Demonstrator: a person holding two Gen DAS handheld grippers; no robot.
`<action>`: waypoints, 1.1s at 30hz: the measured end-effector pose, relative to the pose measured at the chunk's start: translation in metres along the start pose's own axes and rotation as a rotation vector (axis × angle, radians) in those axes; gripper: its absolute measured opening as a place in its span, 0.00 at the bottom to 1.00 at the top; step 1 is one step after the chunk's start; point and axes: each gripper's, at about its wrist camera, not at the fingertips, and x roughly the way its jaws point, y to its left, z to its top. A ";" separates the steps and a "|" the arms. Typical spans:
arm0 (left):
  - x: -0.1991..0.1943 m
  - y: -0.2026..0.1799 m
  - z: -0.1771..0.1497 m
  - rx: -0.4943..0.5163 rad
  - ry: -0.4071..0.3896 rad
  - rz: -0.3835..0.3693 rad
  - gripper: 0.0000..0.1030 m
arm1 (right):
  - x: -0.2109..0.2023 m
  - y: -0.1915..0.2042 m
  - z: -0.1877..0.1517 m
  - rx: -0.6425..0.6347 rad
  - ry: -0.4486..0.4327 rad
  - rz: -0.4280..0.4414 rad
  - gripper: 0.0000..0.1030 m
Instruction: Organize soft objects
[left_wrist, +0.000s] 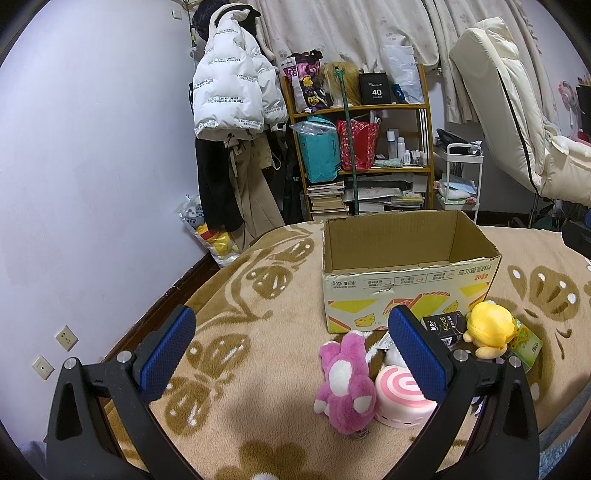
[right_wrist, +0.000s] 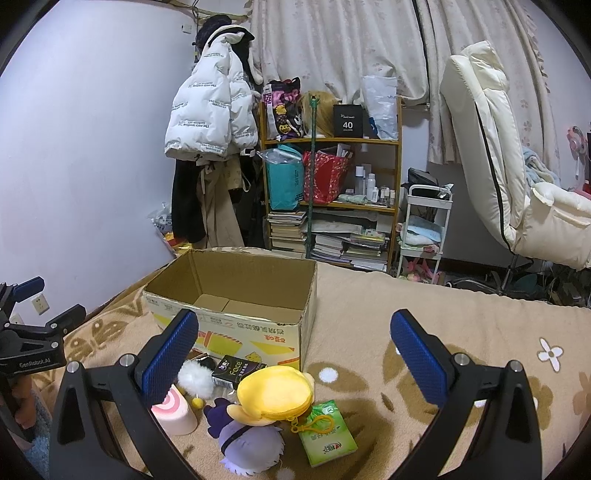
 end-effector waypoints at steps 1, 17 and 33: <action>0.000 0.000 -0.001 0.000 0.001 0.000 1.00 | 0.000 0.000 0.000 0.000 0.000 0.000 1.00; -0.001 0.001 -0.006 -0.002 -0.006 -0.046 1.00 | 0.006 0.006 -0.009 -0.004 0.029 -0.011 1.00; 0.038 0.010 0.006 -0.047 0.156 -0.085 1.00 | 0.019 0.001 -0.003 0.041 0.073 0.022 1.00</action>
